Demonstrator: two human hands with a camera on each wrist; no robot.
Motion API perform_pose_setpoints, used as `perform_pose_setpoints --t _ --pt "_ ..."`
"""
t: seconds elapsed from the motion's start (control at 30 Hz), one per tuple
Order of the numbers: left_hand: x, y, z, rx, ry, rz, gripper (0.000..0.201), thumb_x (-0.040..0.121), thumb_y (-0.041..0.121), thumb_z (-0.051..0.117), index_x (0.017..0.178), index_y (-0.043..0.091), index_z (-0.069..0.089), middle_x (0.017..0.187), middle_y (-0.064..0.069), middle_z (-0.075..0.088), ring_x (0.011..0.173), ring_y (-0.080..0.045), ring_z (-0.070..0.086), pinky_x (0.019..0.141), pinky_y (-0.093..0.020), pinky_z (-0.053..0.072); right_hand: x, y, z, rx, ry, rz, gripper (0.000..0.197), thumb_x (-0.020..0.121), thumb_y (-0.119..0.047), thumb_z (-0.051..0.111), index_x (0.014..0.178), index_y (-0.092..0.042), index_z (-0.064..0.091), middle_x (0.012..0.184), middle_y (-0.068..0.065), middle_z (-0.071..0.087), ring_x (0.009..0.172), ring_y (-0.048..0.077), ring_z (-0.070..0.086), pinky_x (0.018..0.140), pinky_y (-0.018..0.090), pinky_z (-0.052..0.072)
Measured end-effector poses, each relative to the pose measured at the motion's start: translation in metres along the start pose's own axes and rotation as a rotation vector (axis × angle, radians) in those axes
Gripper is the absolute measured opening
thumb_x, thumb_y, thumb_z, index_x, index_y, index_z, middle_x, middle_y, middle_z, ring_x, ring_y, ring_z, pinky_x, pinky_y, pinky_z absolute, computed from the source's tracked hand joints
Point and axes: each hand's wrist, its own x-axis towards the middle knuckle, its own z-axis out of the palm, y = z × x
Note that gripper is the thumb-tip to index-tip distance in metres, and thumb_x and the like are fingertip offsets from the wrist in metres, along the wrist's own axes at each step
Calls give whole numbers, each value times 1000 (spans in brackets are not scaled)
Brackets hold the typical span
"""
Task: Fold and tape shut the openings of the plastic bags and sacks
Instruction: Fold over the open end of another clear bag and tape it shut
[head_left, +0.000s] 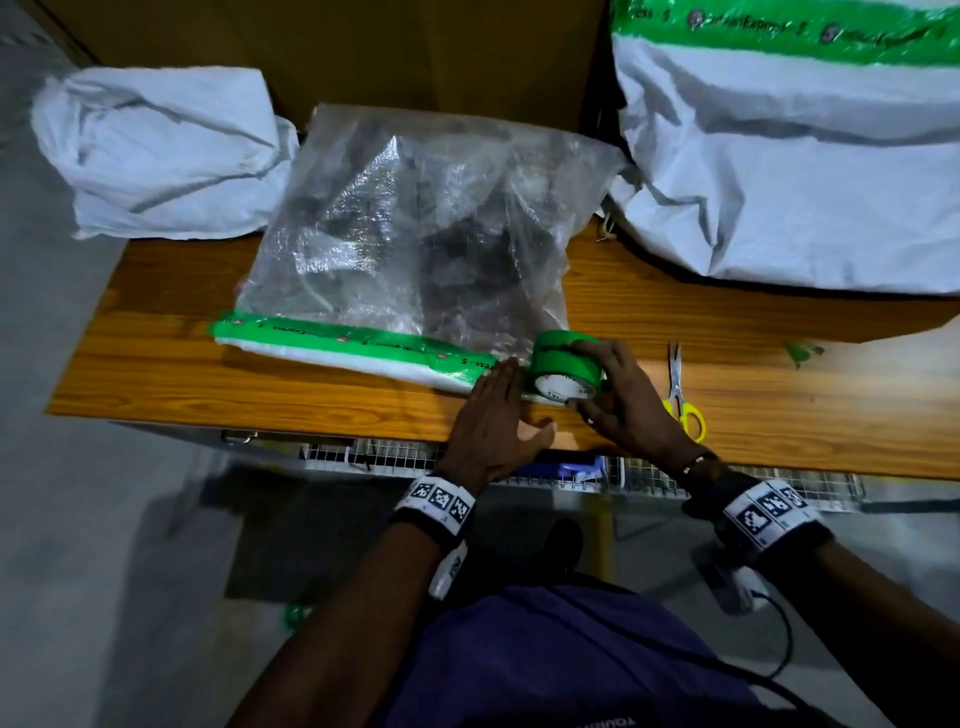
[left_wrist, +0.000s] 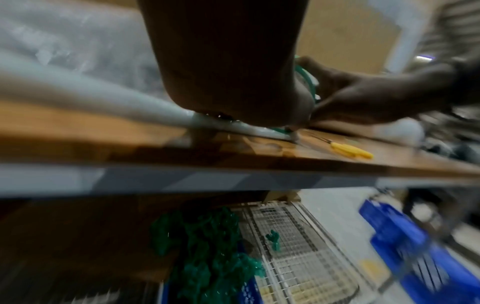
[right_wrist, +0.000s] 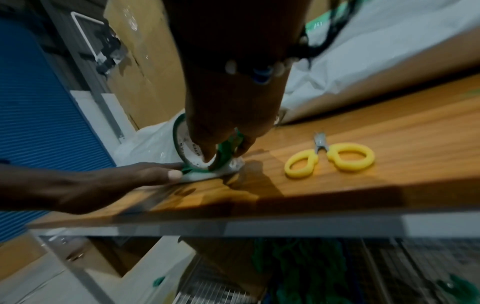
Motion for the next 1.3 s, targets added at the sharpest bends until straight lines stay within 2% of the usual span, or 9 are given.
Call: perform_pose_setpoints --t 0.13,0.3,0.43,0.5,0.63,0.83,0.97,1.13,1.3 --pt "1 -6 4 50 -3 4 104 91 74 48 165 6 19 172 -12 20 160 -23 16 131 -38 10 5 4 -11 -80 -85 5 73 99 -24 71 162 -29 35 140 8 37 128 26 48 108 41 46" --pt "1 -8 7 156 -28 28 103 92 74 45 165 6 18 174 -10 14 161 -22 11 131 -40 13 3 -3 -56 -523 -221 -70 87 91 -22 75 162 -42 30 134 11 40 110 31 45 76 38 47" --pt "0 -6 8 176 -18 26 103 94 75 42 165 6 15 174 -9 10 161 -21 8 130 -41 13 -21 1 -74 -727 -192 -84 92 83 -20 79 161 -42 35 129 12 41 107 35 45 70 39 47" --pt "1 -5 8 180 -32 13 104 94 77 38 166 7 12 175 -8 6 161 -19 5 131 -39 8 -28 7 -72 -654 -178 -91 93 84 -14 77 162 -40 34 130 13 42 110 35 42 73 42 51" --pt "0 -17 0 237 -30 18 103 94 77 36 166 7 13 175 -8 6 161 -19 4 131 -40 8 -27 17 -63 -313 -185 -22 77 98 -13 69 161 -39 34 141 10 38 115 30 48 94 45 51" --pt "6 0 -11 154 40 10 99 93 69 42 165 7 16 174 -9 12 161 -21 9 131 -36 5 -18 18 -52 -232 -144 5 66 102 -15 65 159 -34 38 146 10 36 119 30 51 100 45 51" --pt "9 30 6 101 -17 79 96 95 64 44 165 6 15 174 -11 12 161 -22 8 131 -41 11 -21 12 -60 -345 -143 5 67 102 -25 65 160 -40 36 140 11 40 112 28 52 91 40 52" --pt "13 25 15 176 -37 66 98 96 68 45 166 7 13 174 -10 13 161 -22 9 131 -37 8 -3 2 -72 -817 -222 -41 79 87 -43 74 157 -46 37 130 14 47 108 36 49 86 47 44" --pt "16 29 16 153 -21 32 96 95 70 43 165 8 18 173 -9 19 160 -21 14 131 -37 8 5 2 -79 -869 -267 -27 84 84 -49 80 157 -46 38 125 16 47 108 37 46 85 48 45"
